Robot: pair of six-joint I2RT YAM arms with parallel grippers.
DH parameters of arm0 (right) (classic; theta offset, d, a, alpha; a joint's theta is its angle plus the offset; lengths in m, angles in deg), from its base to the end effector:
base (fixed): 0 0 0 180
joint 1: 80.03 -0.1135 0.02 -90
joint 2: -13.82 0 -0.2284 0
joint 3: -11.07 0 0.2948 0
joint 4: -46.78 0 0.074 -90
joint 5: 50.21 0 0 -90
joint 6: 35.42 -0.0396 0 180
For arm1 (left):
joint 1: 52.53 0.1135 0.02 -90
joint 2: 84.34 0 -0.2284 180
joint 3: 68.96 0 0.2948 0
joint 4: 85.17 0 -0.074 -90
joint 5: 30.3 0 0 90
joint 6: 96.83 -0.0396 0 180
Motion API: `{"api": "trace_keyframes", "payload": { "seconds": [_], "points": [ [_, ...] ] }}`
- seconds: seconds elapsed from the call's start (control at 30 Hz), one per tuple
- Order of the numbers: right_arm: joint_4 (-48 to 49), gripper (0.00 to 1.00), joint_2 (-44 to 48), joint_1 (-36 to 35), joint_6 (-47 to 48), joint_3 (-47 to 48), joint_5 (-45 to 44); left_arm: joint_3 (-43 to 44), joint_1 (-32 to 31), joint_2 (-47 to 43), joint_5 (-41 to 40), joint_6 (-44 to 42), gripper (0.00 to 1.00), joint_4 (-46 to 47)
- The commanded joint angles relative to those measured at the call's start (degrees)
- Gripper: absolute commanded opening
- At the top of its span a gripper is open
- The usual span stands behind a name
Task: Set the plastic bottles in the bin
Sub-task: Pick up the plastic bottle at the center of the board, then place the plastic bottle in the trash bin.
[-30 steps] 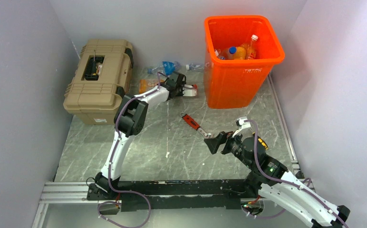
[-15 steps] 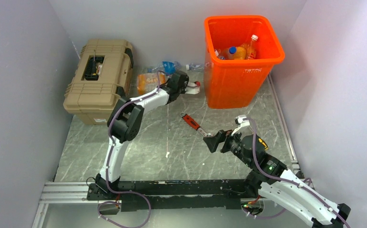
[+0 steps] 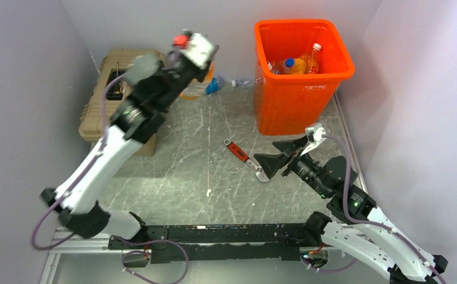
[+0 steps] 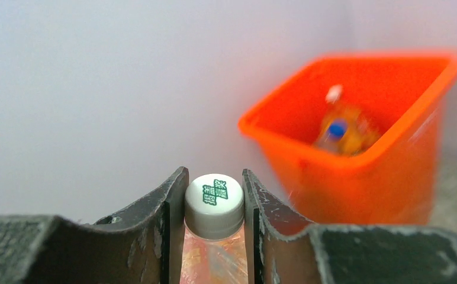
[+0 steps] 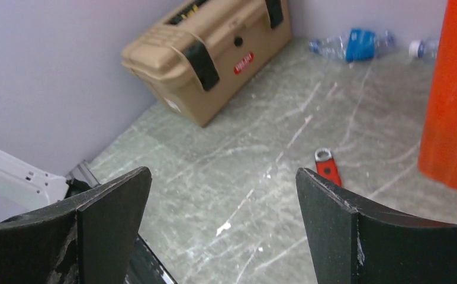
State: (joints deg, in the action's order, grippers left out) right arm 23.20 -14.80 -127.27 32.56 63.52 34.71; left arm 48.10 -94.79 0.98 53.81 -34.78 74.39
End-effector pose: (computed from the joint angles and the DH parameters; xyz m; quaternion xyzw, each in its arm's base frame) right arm 0.1401 0.1464 0.3425 -0.1232 0.6947 0.3766 0.6003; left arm 0.2716 -0.2413 0.5184 0.3316 0.5409 -0.0639 0.7703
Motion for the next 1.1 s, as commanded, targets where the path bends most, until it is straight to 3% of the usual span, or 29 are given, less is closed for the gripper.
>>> {"api": "trace_keyframes", "payload": {
  "seconds": [0.0, 0.17, 0.4, 0.57, 0.7, 0.9, 1.07],
  "points": [
    [2.3, 0.98, -0.7, 0.0, 5.2, 7.0, 2.4, -4.7, 0.4, -8.4, 16.9, 18.9, 0.00, 7.0],
    [8.6, 0.99, -0.1, -0.1, 8.8, 9.2, 4.5, -6.3, 0.6, -11.6, 29.6, 34.0, 0.00, 18.0],
    [11.3, 1.00, -5.0, 0.0, 13.9, 20.4, 18.7, -16.2, 1.0, -14.8, 45.6, 56.1, 0.00, 39.7],
    [4.5, 1.00, -6.7, 0.0, 14.5, 27.0, 29.5, -15.9, 2.1, -15.7, 57.2, 67.1, 0.00, 41.8],
    [2.5, 1.00, -7.8, 0.0, 12.7, 28.8, 34.6, -17.1, 2.8, -17.4, 60.1, 71.4, 0.00, 42.7],
    [6.3, 1.00, -10.1, 0.0, 8.2, 28.7, 40.4, -18.9, 3.0, -16.2, 62.6, 86.4, 0.00, 60.0],
    [13.0, 1.00, -12.1, -0.1, 3.9, 28.9, 42.9, -19.7, 3.0, -15.0, 62.3, 92.2, 0.00, 66.0]
  ]
}}
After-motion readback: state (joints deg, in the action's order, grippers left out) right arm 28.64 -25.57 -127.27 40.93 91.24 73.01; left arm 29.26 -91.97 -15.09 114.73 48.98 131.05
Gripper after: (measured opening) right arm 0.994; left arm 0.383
